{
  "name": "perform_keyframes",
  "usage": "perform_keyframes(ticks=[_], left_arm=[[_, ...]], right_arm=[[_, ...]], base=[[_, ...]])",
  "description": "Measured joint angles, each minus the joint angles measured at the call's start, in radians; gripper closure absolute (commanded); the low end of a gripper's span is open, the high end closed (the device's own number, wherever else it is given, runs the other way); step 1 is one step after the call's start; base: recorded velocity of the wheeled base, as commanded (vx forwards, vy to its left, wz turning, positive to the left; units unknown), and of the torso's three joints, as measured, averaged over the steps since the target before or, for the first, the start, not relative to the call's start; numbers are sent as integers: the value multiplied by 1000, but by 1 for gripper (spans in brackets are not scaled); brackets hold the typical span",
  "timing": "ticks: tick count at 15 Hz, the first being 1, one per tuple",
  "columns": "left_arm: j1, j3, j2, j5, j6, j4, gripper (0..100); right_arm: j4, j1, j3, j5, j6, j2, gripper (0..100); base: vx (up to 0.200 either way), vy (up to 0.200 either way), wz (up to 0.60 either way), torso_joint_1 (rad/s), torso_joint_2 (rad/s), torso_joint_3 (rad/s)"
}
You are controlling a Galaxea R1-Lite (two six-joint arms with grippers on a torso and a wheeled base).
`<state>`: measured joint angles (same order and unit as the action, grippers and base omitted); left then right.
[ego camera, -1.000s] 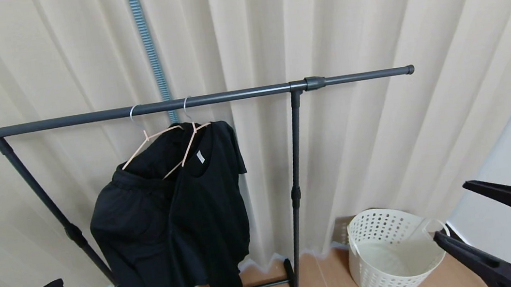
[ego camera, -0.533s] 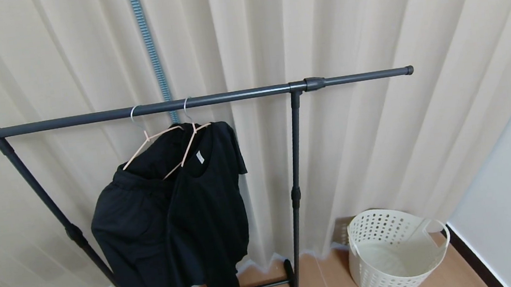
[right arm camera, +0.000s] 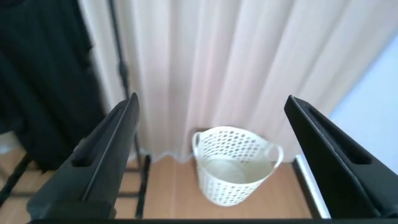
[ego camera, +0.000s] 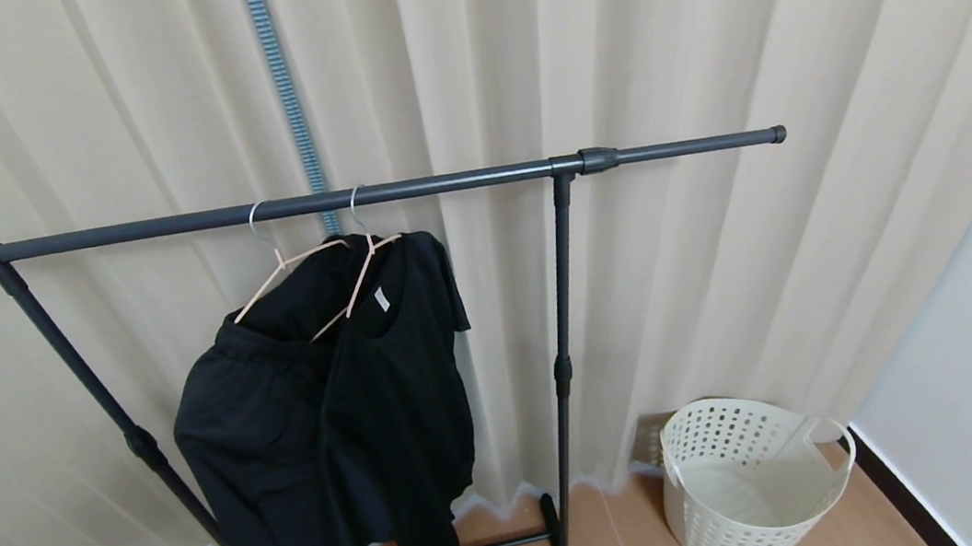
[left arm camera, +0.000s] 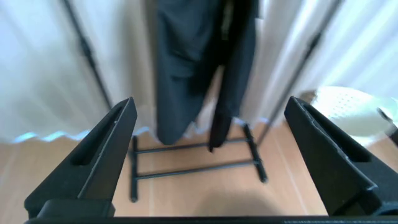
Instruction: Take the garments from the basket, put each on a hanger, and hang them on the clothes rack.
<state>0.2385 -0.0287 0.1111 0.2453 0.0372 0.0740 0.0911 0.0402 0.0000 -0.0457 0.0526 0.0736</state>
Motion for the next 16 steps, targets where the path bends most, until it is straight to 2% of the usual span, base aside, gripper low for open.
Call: perform_keyframes(ticks=[2,3,5,6,9,16], left_arm=[[-20,1,-5,-5,-15,-1,0],[-56,1,-10,-19,-27,-3,0],[-178,6,-41,-118,-22,-12,0],[-209,8,-63,-167,-17,-14,0],[-236,10,-96,-183,-11,-22,0],[-239,10,-107,-183,-11,-26,0]], right_arm=[[1,-31,0,10,5,-42,0],[1,-36,0,13,4,-53,0],[2,-39,0,46,-7,-66,0],[2,-40,0,64,-20,-68,0],[1,-39,0,70,-25,-71,0],[1,-39,0,70,-25,-72,0]], base=[[0,0,0,0,0,0],[0,0,0,0,0,0],[0,0,0,0,0,0],[0,0,0,0,0,0],[0,0,0,0,0,0],[0,0,0,0,0,0]])
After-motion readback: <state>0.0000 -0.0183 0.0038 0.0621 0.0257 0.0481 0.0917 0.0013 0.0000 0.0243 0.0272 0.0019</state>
